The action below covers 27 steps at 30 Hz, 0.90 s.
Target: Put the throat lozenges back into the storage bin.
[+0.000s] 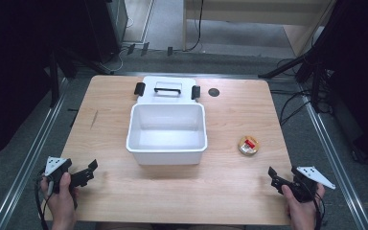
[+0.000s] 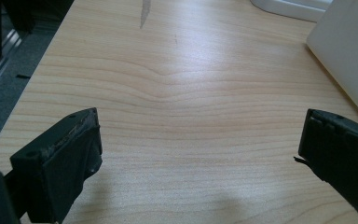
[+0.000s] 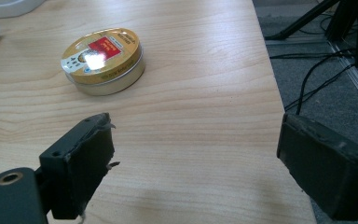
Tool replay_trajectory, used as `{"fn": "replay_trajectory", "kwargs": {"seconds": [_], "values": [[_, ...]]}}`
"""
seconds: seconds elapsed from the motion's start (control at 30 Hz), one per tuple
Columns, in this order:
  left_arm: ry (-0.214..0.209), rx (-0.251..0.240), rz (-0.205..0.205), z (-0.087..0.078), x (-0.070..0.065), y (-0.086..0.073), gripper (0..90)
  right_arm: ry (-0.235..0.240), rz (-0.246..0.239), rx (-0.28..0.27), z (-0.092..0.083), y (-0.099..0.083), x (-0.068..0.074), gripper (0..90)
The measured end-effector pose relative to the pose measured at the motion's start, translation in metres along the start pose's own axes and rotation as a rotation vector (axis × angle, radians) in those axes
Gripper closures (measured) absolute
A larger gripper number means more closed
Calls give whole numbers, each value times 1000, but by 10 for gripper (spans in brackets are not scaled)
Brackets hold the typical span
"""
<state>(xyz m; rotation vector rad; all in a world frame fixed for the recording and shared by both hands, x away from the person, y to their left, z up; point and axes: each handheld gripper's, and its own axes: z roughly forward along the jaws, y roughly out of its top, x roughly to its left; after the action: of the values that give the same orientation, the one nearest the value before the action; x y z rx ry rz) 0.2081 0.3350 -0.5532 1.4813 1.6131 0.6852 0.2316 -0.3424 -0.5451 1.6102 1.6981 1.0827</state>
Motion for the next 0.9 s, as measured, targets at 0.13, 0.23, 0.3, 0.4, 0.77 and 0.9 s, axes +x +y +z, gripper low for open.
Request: {"fn": "replay_trajectory", "kwargs": {"seconds": [0.13,0.23,0.3,0.4,0.77,0.9], "values": [[2,-1,1,0,0,0,0,-2,2,3,0,0,0,113],[5,-1,6,0,0,0,0,-3,3,6,1,0,0,114],[4,0,7,0,-1,0,0,-6,-2,10,1,1,0,114],[4,1,7,0,-1,0,0,-7,-6,17,2,2,0,114],[2,3,5,0,-1,0,0,19,-67,69,5,10,9,117],[2,3,3,0,-1,0,0,20,-96,112,8,17,15,117]]}}
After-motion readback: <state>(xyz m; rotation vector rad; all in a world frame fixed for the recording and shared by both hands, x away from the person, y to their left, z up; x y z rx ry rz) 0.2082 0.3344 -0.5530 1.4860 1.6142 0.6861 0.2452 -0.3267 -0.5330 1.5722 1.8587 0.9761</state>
